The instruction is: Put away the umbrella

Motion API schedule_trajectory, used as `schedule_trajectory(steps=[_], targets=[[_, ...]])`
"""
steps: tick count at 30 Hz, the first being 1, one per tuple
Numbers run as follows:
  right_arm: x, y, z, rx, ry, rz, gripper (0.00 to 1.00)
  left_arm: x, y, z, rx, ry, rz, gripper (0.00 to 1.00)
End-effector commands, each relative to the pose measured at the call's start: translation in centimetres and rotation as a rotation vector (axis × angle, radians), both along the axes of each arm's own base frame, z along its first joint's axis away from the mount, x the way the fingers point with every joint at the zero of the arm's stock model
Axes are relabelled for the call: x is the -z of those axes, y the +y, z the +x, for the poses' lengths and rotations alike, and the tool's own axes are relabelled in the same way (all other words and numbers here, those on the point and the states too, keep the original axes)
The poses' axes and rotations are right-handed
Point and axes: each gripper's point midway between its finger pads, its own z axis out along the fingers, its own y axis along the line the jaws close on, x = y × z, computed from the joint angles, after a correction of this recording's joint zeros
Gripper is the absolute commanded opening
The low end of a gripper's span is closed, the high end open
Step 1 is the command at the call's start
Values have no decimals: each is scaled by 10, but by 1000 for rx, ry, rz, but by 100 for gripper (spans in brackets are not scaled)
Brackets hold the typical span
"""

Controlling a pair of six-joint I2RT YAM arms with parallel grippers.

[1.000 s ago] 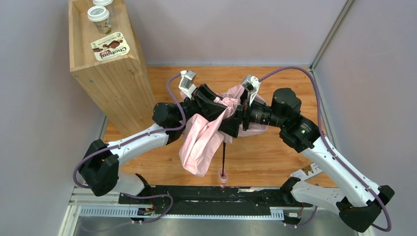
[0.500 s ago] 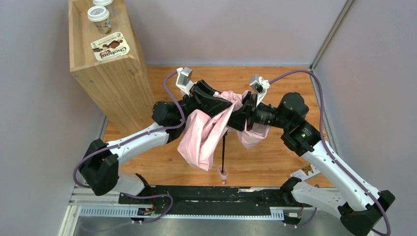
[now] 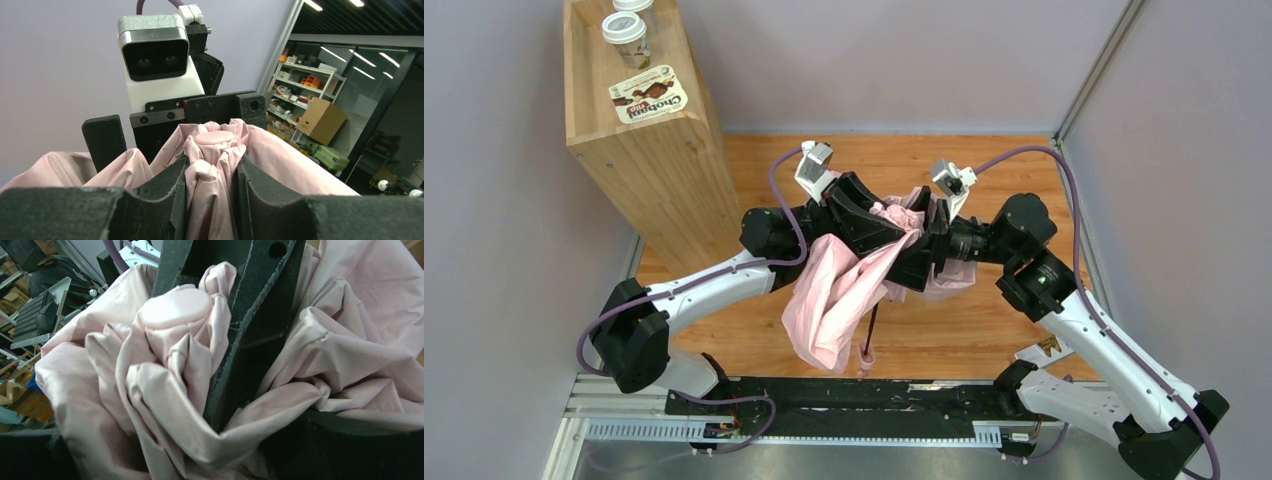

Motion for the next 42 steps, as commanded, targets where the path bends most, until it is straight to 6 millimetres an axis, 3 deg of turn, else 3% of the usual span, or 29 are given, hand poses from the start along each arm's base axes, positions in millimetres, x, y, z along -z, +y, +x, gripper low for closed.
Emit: schedule_trajectory(steps=[1, 5, 9, 12, 15, 20, 25, 27, 30, 33, 35, 42], targets=[[2, 17, 7, -48, 54, 24, 86, -51, 13, -44, 66, -150, -203, 0], [-2, 25, 8, -67, 78, 71, 89, -54, 8, -43, 31, -144, -236, 0], [4, 27, 18, 16, 72, 94, 91, -59, 4, -34, -41, -116, -282, 0], [5, 24, 27, 92, 45, 102, 98, -64, 3, -35, -51, -125, -299, 0], [17, 22, 33, 130, 37, 8, 95, -69, 1, -39, -24, -107, -307, 0], [22, 32, 40, 108, 52, -9, 92, -68, -10, -45, 9, -103, -306, 0], [16, 36, 34, 66, 63, 41, 64, -65, -19, -50, 33, -98, -297, 0], [12, 33, 34, 78, 46, 52, 51, -64, -19, -49, 26, -96, -298, 0], [7, 29, 29, 79, 16, 66, 23, -63, -19, -49, 26, -91, -294, 0], [3, 25, 27, 84, -1, 72, 7, -60, -20, -49, 27, -86, -287, 0], [0, 22, 24, 84, -9, 74, 0, -60, -19, -49, 26, -82, -287, 0], [3, 6, 17, 131, -41, 42, 0, -57, -14, -47, 16, -64, -281, 0]])
